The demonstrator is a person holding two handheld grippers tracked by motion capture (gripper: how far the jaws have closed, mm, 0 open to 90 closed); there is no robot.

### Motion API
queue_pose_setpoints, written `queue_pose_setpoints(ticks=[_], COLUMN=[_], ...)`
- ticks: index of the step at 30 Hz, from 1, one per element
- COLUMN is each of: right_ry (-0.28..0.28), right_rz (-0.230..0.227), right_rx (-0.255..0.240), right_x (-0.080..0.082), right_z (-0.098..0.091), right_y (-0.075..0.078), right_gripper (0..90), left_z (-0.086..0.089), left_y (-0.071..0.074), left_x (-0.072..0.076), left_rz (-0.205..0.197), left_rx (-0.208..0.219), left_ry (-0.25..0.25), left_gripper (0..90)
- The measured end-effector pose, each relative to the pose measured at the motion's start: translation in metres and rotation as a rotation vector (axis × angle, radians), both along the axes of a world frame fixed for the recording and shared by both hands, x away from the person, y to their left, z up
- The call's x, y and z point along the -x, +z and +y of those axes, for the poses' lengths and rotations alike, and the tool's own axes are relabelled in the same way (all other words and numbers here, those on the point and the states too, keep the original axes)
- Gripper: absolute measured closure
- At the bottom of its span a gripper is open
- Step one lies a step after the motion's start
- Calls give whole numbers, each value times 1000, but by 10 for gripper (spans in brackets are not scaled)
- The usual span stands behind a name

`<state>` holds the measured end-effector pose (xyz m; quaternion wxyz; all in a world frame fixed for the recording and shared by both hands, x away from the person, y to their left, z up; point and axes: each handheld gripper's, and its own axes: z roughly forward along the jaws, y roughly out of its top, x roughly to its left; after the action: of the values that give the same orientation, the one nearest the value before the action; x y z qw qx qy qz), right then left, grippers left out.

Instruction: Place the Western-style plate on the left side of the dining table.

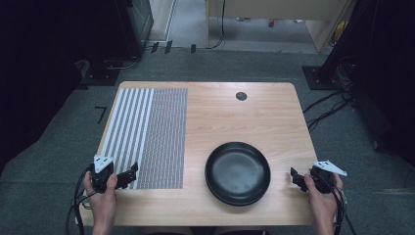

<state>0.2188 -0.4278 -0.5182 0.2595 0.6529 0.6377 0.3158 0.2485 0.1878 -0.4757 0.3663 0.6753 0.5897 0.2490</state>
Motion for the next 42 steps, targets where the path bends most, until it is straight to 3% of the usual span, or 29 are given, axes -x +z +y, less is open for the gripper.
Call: queue_pose_setpoints(ticks=[2, 8, 12, 17, 22, 25, 31, 35, 36, 42], right_ry=[-5, 4, 30, 33, 37, 29, 19, 36, 41, 63], right_rz=[-2, -11, -16, -13, -13, -23, -38, -42, -44, -61], right_rx=[-15, 8, 8, 6, 0, -8, -36, -27, -23, -19], right_x=[-1, -3, -7, -10, -13, -14, -10, -10, -10, -13], right_z=[-1, 3, 7, 9, 11, 11, 16, 23, 25, 35], right_y=[3, 17, 24, 28, 31, 33, 34, 34, 34, 38], right_gripper=[141, 140, 139, 138, 138, 138, 138, 139, 138, 139], left_z=[-6, -21, -36, -51, -61, -62, -69, -78, -80, -92], left_y=[1, 6, 9, 15, 15, 16, 15, 12, 11, 8], left_x=[-2, -9, -13, -18, -23, -23, -24, -25, -24, -22], left_rz=[2, 5, 10, -15, -1, -16, -13, 17, 23, 24], left_rx=[-3, 4, -22, -30, -15, -8, 21, 41, 33, 21], left_ry=[-13, -67, -113, -122, -172, -151, -235, -296, -302, -307], left_gripper=[87, 57, 27, 28, 29, 80, 80, 110, 151, 130])
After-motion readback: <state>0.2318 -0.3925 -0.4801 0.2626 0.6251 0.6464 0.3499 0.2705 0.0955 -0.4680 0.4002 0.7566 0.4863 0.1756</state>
